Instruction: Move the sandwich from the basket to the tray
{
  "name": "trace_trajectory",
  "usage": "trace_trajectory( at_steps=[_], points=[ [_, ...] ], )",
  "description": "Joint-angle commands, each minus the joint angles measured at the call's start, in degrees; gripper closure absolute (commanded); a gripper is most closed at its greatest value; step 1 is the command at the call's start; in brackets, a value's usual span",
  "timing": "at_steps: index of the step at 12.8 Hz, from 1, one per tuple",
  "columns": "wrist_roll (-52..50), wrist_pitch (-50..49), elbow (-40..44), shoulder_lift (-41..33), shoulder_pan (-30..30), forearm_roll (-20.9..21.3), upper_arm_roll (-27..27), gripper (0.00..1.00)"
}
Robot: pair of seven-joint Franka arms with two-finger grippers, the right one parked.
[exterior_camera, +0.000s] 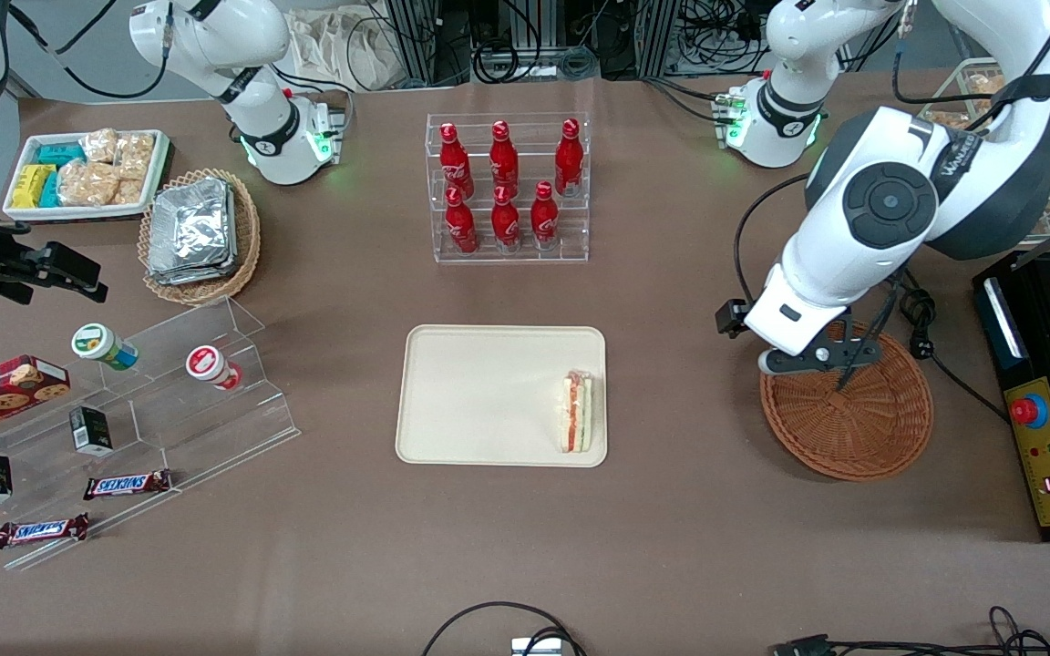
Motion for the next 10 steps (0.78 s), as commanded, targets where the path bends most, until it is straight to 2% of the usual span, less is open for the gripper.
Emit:
trace_trajectory(
  at_steps=[1,3,4,8,10],
  points=[
    [5.76,-1.64,2.15,-3.73,-7.10,-2.78,9.93,0.00],
    [11.66,-2.08,2.52,-6.81,-16.14,-9.70,24.05,0.00],
    [13.95,-2.17,2.26,-7.96,-18.97,-11.30,28.91,0.00],
    [23.79,-3.93,3.65,-8.94,-22.16,-13.68,40.62,0.00],
    [26.19,-3.67,3.92,-8.67,-26.09,-12.90,46.51,0.00]
  ],
)
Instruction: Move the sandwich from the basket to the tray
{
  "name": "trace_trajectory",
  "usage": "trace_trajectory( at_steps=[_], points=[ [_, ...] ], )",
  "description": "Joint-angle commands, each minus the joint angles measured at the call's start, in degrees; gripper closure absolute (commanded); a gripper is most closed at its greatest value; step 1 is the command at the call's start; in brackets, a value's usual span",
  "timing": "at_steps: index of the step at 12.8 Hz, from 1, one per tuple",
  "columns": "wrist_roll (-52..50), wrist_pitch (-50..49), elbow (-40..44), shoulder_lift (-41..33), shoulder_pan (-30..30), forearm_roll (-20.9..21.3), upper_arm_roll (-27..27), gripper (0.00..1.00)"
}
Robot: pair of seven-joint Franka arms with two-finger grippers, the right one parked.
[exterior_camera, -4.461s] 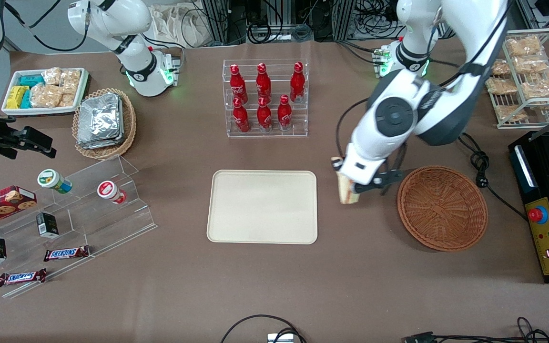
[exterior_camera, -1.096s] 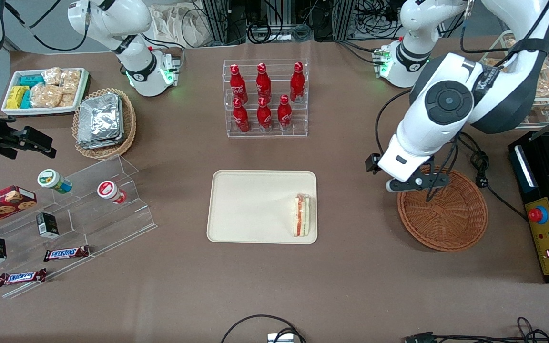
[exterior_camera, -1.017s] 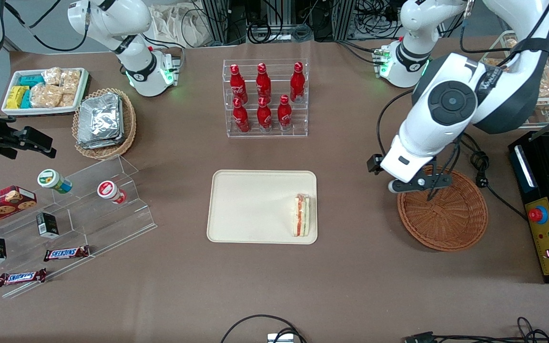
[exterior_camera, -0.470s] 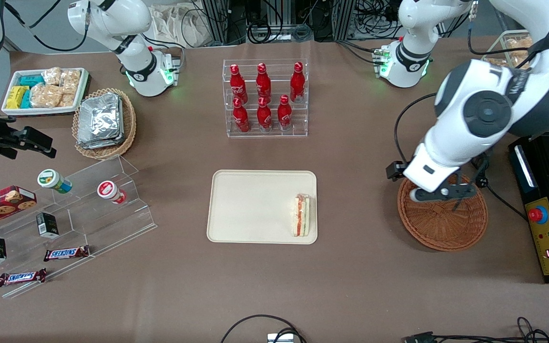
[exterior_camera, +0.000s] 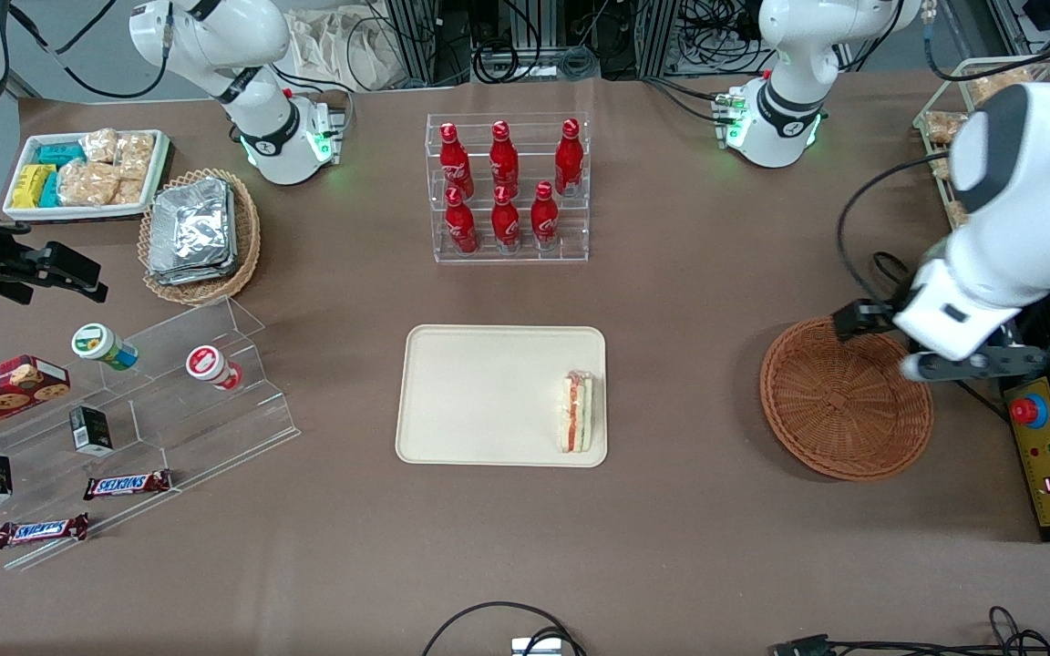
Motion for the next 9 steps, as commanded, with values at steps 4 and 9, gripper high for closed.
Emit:
trace_trajectory(
  at_steps=[4,9],
  points=[
    [1.89,-1.42,2.03,0.01,-5.23,-0.56,6.96,0.00],
    [1.71,-1.07,2.12,0.36,8.05,-0.21,-5.97,0.00]
  ],
)
